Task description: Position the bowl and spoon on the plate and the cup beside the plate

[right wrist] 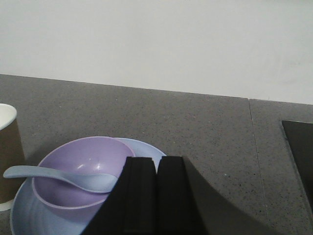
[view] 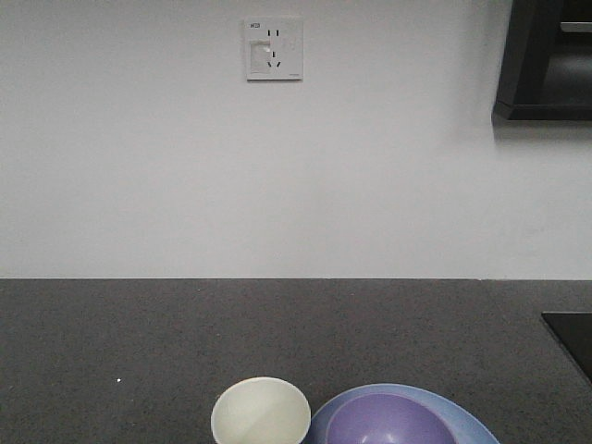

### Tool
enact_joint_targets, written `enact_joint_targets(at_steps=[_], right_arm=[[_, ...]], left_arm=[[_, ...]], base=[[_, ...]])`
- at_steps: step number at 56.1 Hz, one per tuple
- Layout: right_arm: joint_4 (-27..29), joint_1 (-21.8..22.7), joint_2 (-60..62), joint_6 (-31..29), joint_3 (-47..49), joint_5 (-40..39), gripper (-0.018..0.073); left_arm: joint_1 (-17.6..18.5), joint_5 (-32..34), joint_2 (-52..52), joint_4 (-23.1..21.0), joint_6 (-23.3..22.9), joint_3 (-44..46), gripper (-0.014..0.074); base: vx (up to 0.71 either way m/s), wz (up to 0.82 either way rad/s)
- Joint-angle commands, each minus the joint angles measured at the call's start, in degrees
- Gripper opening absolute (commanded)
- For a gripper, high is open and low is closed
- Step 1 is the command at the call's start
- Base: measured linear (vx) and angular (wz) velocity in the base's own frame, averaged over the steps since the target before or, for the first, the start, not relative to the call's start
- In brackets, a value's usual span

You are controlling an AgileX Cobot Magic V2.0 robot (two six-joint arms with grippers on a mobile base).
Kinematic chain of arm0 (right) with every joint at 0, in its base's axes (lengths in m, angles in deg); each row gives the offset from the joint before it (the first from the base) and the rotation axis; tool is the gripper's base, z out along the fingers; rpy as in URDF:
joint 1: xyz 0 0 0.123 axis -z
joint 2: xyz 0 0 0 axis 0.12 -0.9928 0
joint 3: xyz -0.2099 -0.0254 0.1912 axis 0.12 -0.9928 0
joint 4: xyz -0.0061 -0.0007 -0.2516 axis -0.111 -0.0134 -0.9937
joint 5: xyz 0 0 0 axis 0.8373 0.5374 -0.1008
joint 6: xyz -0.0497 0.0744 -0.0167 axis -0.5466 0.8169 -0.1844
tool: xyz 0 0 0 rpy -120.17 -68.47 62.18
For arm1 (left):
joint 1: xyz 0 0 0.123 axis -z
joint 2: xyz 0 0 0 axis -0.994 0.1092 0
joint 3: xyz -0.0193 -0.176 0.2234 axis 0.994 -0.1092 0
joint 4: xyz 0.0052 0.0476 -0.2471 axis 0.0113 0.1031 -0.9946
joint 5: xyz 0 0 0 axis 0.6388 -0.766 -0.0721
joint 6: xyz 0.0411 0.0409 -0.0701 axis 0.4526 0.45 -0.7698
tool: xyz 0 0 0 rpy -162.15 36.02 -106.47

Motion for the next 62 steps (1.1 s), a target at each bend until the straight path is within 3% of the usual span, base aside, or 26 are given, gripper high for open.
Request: enact_joint_targets(at_steps=[1,11,22,29,62], right_arm=[[0.2,-0.1,-0.5,-0.6,1.6,-4.4,-0.0011],[0.2,-0.1,-0.5,-0.6,1.6,-4.5,-0.0011],[0.2,-0.1,-0.5,-0.6,1.6,-4.5,-0.0011],[0.2,-0.1,-0.5,-0.6,1.6,-4.3,-0.0011],[0.2,-0.1,-0.5,-0.6,1.6,-4.4,-0.0011]], left_arm=[[-1.2,5.3,-2.9,2.2,0.0,-0.5,-0.0003],[-3.9,-5.9,-11.7,2.5,0.2,-0.5,-0.0003],[-8.7,-11.9,-19.2,2.5,0.2,-0.5,-0.0003],[-10.0,-13.1,-19.6,2.8,0.2,-0.5,-0.0003],[-10.0,-13.7,-19.7,2.7,0.2,-0.5,-0.0003]], base=[[0.0,0.0],[0.0,0.0],[0.0,0.0],[0.0,0.0],[0.0,0.0]])
